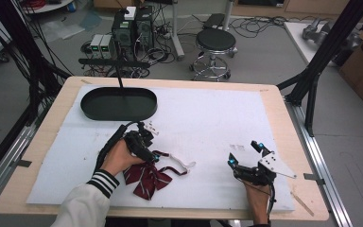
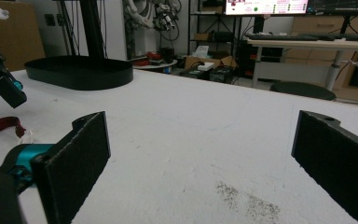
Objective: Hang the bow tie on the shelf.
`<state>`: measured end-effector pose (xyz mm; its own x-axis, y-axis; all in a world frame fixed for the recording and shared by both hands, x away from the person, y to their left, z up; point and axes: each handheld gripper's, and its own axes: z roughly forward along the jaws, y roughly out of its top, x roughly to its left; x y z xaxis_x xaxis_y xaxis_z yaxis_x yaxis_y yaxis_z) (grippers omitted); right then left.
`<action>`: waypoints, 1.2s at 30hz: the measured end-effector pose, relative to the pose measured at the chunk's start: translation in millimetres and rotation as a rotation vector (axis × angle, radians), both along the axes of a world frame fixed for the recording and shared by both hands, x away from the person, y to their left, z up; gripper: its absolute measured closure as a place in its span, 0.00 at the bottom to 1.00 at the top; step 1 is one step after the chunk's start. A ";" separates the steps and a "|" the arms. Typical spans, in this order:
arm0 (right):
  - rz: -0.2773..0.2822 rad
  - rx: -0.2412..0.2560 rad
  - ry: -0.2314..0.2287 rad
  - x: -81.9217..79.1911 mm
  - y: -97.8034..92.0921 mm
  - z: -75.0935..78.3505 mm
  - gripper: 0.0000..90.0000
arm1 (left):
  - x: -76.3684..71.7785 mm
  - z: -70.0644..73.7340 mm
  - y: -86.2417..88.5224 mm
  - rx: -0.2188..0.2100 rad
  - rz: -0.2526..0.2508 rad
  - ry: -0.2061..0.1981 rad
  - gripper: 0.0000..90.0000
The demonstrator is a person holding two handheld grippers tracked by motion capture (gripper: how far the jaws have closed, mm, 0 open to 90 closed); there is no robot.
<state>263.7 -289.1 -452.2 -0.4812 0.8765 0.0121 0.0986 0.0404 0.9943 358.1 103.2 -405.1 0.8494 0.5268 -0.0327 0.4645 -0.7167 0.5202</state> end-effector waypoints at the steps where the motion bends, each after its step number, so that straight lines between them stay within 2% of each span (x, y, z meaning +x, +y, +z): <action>1: 0.000 -0.004 -0.006 0.5 -0.4 0.0 0.04 | 0.0 -0.4 -0.4 0.005 0.002 0.000 0.44; 7: -0.001 -0.001 -0.001 0.2 -0.2 -0.1 0.04 | 3.3 -5.1 -2.4 0.026 0.013 0.022 0.51; 10: -0.001 -0.005 -0.007 0.7 -0.7 0.0 0.04 | 4.0 -6.8 -3.9 0.030 0.016 0.018 0.54; 20: -0.001 0.001 -0.001 0.2 -0.5 0.0 0.04 | 1.3 -9.0 -11.7 0.062 0.026 0.019 0.79; 25: -0.002 0.004 -0.003 0.4 -0.6 0.0 0.04 | -0.5 -9.5 -13.8 0.063 0.014 0.027 0.96; 31: -0.001 0.002 -0.005 0.4 -0.7 0.0 0.04 | -1.6 -7.7 -12.5 0.049 0.009 0.028 0.97; 36: -0.001 0.003 -0.004 0.5 -0.9 -0.1 0.04 | -2.2 -4.8 -10.9 0.034 0.012 0.008 0.97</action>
<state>264.2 -290.1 -452.2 -0.4802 0.8771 0.0122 0.0944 0.0378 0.9948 356.0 92.4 -409.9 0.8428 0.5379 -0.0212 0.4771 -0.7281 0.4922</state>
